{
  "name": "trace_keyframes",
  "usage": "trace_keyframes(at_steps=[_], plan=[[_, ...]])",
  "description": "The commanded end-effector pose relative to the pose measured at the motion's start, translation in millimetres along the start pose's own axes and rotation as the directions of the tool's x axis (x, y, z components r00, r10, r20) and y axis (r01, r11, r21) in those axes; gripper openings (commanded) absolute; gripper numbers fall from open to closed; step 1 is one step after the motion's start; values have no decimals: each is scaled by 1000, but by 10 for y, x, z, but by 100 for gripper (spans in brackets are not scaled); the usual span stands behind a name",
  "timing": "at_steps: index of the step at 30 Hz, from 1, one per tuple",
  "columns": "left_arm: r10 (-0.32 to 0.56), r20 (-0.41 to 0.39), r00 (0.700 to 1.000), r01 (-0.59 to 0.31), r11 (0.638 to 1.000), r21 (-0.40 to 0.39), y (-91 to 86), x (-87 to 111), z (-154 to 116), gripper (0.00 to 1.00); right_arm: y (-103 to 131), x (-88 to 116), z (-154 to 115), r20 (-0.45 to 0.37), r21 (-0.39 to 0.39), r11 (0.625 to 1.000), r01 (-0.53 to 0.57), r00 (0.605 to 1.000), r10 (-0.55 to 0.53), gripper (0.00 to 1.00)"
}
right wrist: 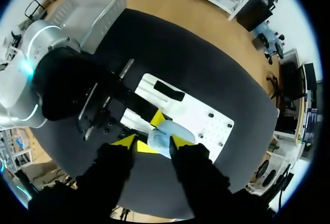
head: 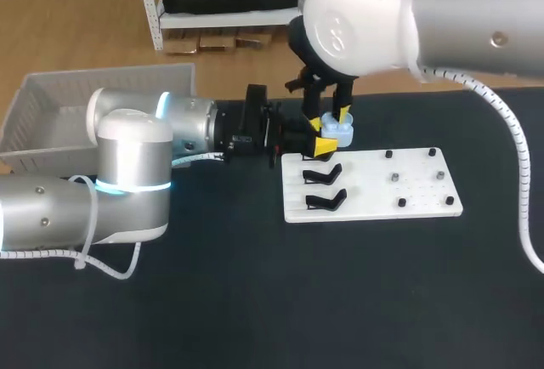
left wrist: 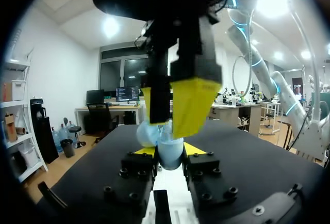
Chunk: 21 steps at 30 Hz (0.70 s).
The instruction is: Pick up each earbud case from the left stands, insert the matching earbuds, close the lid, and place the case in the box.
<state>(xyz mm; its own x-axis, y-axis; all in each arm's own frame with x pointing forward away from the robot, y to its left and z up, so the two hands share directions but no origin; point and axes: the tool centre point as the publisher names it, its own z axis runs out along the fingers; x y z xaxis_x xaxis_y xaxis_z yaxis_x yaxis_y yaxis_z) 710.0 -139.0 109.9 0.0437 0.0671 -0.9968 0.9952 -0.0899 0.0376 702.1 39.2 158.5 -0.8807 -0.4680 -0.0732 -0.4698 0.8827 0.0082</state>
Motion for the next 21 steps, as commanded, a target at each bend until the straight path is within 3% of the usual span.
trace_keyframes(at_steps=[1,6,8,13,21], plan=[[4,4,1000,-4,1000,-3,-6,10,6,0,-93,79,-161,32,-51,998,-22,999,23,100],[4,4,1000,-4,1000,-3,-6,10,6,0,-312,-13,-266,70,-77,989,-125,989,131,100],[4,4,1000,-4,1000,-3,-6,10,6,0,-445,-91,-263,71,-120,970,-209,973,219,100],[4,4,1000,-4,1000,-3,-6,10,6,0,-698,-241,-152,59,-137,922,-362,926,372,100],[4,4,1000,-4,1000,-3,-6,10,6,0,-877,-308,40,8,-126,882,-455,888,459,100]])
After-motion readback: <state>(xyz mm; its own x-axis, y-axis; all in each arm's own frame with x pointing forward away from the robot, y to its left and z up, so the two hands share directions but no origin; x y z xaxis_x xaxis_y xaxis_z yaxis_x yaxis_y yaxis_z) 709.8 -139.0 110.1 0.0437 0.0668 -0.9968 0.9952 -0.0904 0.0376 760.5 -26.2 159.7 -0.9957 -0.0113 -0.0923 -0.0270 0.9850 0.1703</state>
